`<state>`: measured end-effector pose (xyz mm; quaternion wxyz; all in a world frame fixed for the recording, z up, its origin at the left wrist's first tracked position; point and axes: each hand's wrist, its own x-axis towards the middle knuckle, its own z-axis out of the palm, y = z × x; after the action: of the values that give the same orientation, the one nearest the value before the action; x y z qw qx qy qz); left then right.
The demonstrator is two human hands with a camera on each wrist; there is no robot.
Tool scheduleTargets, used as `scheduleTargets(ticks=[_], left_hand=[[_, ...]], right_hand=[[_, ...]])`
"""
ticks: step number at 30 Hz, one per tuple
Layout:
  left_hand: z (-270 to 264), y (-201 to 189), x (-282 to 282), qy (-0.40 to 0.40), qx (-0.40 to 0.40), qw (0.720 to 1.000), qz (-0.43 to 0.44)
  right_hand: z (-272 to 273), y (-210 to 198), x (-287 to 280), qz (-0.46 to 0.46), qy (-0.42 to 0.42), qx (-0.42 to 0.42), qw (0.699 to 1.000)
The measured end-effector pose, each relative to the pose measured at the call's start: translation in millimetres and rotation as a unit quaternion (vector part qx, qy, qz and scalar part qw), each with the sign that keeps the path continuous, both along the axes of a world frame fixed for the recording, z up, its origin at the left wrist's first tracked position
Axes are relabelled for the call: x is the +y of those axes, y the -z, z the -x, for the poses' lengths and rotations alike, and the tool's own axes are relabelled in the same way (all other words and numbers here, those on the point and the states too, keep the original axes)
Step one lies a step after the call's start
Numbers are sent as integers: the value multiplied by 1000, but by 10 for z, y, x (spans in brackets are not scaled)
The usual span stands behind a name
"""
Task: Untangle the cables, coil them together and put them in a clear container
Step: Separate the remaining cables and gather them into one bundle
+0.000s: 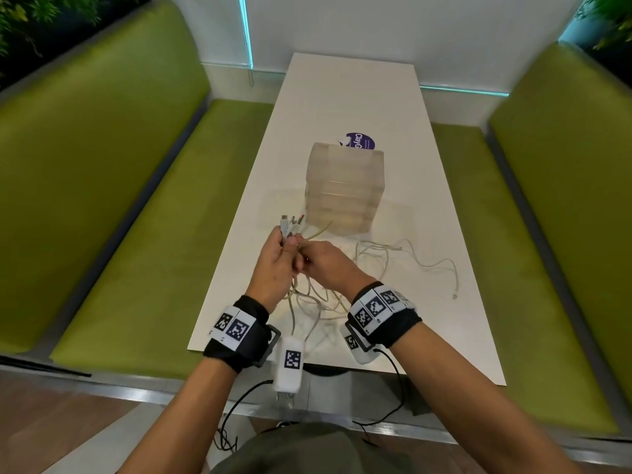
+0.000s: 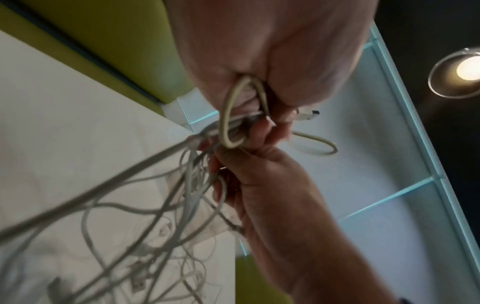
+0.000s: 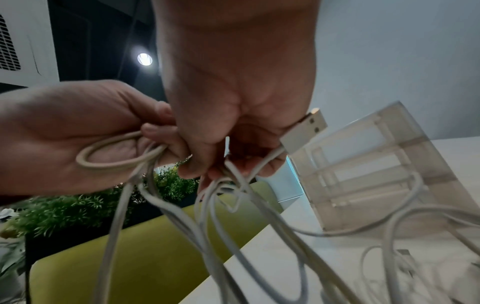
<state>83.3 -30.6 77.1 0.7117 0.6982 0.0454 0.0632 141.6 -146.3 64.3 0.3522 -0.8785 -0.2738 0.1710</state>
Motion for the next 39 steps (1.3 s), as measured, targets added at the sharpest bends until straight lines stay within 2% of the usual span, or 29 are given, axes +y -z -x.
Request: scheduleTargets(ticks=[3, 5, 7, 9, 12, 14, 16, 18, 20, 22, 24, 28, 30, 32, 33, 36, 39], left_hand=[[40, -32, 35, -32, -17, 998, 50], [86, -120, 59, -35, -36, 996, 74], [102, -258, 104, -43, -66, 991, 106], [115, -409, 213, -59, -106, 984, 132], [132, -490, 386, -99, -132, 978, 125], [119, -402, 442, -135, -125, 980, 82], [98, -243, 419, -146, -125, 981, -34], [94, -45, 319, -94, -123, 974, -163], [90, 120, 191, -51, -105, 961, -251], [78, 215, 110, -41, -87, 952, -290], [63, 231, 103, -44, -75, 952, -293], [77, 186, 146, -48, -46, 974, -215], [104, 129, 122, -56, -12, 994, -90], [118, 65, 87, -61, 18, 997, 32], [113, 41, 71, -59, 28, 996, 59], [93, 4, 40, -42, 41, 996, 66], [92, -56, 51, -58, 30, 993, 101]], right_hand=[[-69, 35, -46, 1, 13, -13, 1000], [-95, 117, -96, 54, -6, -39, 998], [-102, 279, -218, 85, -1, -24, 996], [-93, 414, -367, 77, 28, -3, 997], [-102, 495, -501, 31, 63, 10, 997], [-101, 457, -508, 19, 70, 13, 997], [-96, 387, -474, 9, 76, 18, 997], [-70, 273, -394, 14, 65, 13, 998], [-32, 170, -279, 31, 33, -1, 999], [10, 99, -178, 36, 2, -16, 999], [25, 88, -131, 28, -19, -20, 999], [7, 60, -112, 40, -31, -29, 998], [9, 30, -83, 58, -38, -33, 997], [17, 21, -32, 76, -54, -41, 995], [28, 8, -7, 88, -63, -45, 993], [46, -3, 56, 125, -77, -80, 986], [12, 71, 68, 97, -66, -131, 984]])
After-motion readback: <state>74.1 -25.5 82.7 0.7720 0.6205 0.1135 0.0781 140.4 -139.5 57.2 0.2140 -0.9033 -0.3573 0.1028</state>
